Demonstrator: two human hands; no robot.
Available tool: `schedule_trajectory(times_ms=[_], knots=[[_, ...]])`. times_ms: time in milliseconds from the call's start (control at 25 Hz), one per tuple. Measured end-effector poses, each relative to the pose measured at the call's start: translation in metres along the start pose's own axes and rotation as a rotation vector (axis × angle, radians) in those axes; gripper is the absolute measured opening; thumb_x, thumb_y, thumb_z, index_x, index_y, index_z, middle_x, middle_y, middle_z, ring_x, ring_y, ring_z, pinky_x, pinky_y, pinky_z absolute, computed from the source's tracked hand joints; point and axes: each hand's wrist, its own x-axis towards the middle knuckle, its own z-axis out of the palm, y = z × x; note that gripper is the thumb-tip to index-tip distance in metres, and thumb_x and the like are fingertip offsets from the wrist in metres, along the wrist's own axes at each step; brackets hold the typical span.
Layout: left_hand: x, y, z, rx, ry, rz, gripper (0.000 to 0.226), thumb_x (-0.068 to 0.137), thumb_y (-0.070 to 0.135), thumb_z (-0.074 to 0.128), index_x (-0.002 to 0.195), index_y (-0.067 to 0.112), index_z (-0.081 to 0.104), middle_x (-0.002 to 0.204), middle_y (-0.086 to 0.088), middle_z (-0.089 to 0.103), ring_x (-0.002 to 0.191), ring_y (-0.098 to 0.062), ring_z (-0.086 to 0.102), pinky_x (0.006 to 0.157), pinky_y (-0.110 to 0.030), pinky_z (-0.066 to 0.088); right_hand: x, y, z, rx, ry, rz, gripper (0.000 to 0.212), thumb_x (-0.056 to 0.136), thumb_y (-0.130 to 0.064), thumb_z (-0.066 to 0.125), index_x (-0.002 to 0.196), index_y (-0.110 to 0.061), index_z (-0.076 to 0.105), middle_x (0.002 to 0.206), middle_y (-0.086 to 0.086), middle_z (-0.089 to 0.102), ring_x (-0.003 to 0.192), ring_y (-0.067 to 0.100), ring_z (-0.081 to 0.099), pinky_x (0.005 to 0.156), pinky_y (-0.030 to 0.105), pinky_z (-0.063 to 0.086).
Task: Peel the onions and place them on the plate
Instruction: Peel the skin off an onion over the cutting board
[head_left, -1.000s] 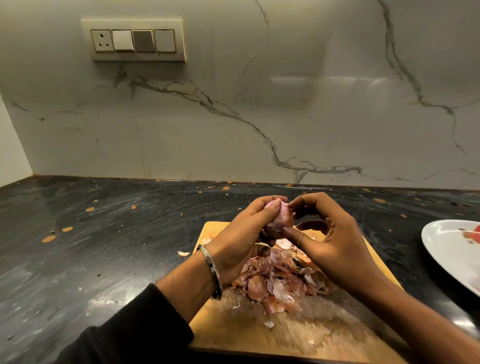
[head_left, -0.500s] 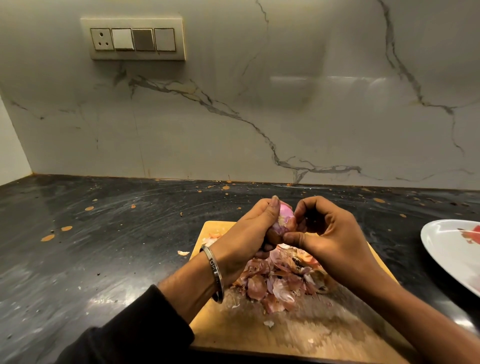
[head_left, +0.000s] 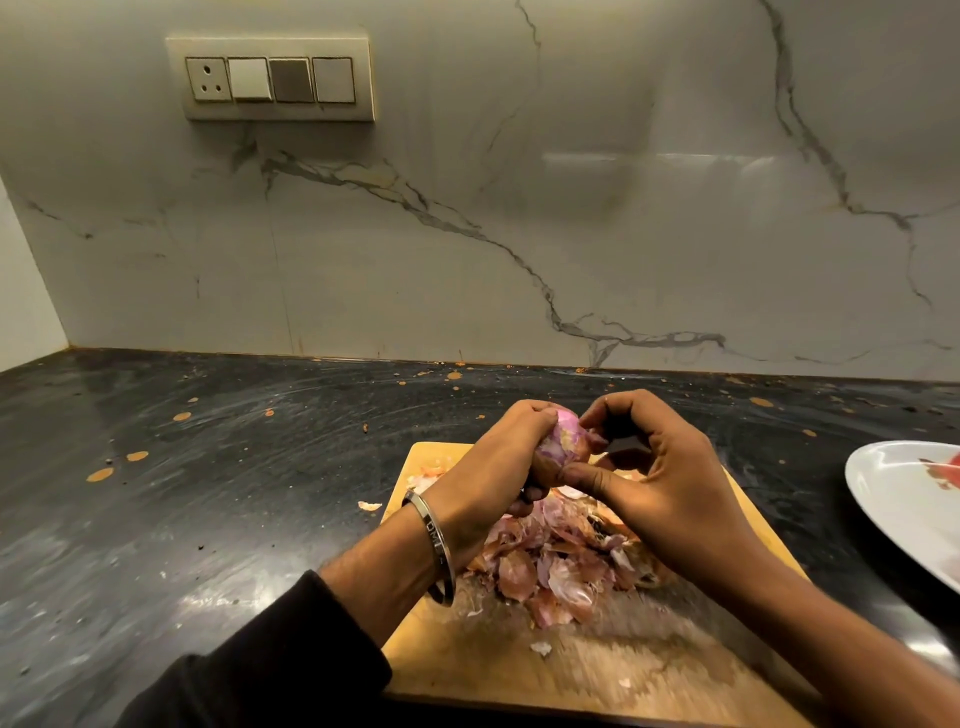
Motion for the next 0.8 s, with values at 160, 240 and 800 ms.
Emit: schedule_trajectory(times_ms=[160,240,800], knots=[[-0.0024,0.0016,0.0005,0.064,-0.021,0.035,0.031,0.106,0.038,0.030,0.122,0.021,0.050,0.083,-0.004,0.048,0.062,-0.009,0.038,0.050,-0.020,0.031,-0.0003,0.0015,-0.0013,-0.035,0.000,0.002,0.033,0.073,-0.007,0.085,0.098,-0.015,0.064,0.090,-0.002,0.065,0.085,0.017,0.065,0.074,0.037,0.057],[-0.0030,0.0020,0.0003,0.075,-0.030,0.039,0.031,0.106,0.040,0.029,0.122,0.023,0.049,0.081,-0.002,0.048,0.062,-0.009,0.037,0.050,-0.019,0.031,-0.0004,0.0006,-0.0017,-0.034,0.005,0.007,0.029,0.075,-0.006,0.084,0.095,-0.016,0.065,0.088,-0.003,0.066,0.083,0.016,0.065,0.074,0.038,0.057],[-0.0014,0.0005,-0.0013,0.115,-0.034,0.087,0.033,0.106,0.038,0.031,0.127,0.020,0.048,0.080,0.007,0.051,0.046,0.012,0.049,0.046,-0.006,0.036,-0.0014,0.0044,0.0035,-0.037,0.033,0.000,0.031,0.080,-0.011,0.081,0.103,-0.021,0.063,0.098,-0.008,0.064,0.093,0.011,0.064,0.077,0.036,0.058]])
